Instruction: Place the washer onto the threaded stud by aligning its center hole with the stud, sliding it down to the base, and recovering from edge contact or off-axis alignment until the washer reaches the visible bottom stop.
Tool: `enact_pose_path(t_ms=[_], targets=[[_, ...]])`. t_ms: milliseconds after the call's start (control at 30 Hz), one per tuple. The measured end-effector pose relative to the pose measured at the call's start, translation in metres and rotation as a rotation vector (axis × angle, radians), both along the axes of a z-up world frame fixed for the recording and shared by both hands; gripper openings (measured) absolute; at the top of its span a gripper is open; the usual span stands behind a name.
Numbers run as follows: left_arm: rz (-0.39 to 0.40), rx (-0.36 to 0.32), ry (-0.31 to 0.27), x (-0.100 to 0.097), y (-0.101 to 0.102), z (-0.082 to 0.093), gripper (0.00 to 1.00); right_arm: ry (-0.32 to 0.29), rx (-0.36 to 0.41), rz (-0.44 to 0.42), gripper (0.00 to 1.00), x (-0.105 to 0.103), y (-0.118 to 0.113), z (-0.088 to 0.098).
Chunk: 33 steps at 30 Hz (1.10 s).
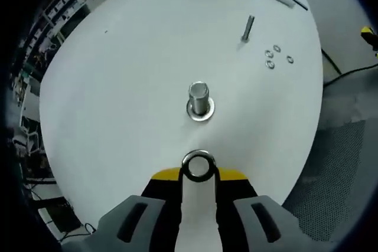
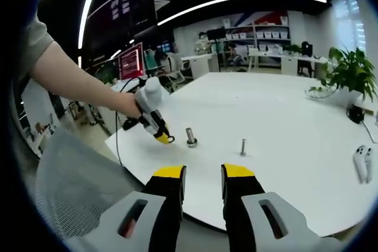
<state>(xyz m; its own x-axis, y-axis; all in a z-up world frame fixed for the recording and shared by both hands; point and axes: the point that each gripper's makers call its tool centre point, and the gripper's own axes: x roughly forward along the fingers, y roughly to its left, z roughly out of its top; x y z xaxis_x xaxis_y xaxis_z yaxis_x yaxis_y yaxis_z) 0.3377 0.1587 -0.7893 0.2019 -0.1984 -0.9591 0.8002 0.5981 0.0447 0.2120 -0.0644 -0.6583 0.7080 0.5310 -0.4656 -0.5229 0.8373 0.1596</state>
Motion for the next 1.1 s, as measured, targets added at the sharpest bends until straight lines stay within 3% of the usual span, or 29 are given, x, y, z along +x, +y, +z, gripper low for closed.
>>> enact_pose_path(t_ms=[400, 1100], targets=[[-0.064, -0.034, -0.045, 0.019, -0.029, 0.027, 0.18, 0.002, -0.008, 0.007, 0.27, -0.001, 0.001, -0.001], [-0.106, 0.009, -0.027, 0.033, -0.049, 0.008, 0.18, 0.0, -0.008, -0.001, 0.26, -0.001, 0.0, -0.001]])
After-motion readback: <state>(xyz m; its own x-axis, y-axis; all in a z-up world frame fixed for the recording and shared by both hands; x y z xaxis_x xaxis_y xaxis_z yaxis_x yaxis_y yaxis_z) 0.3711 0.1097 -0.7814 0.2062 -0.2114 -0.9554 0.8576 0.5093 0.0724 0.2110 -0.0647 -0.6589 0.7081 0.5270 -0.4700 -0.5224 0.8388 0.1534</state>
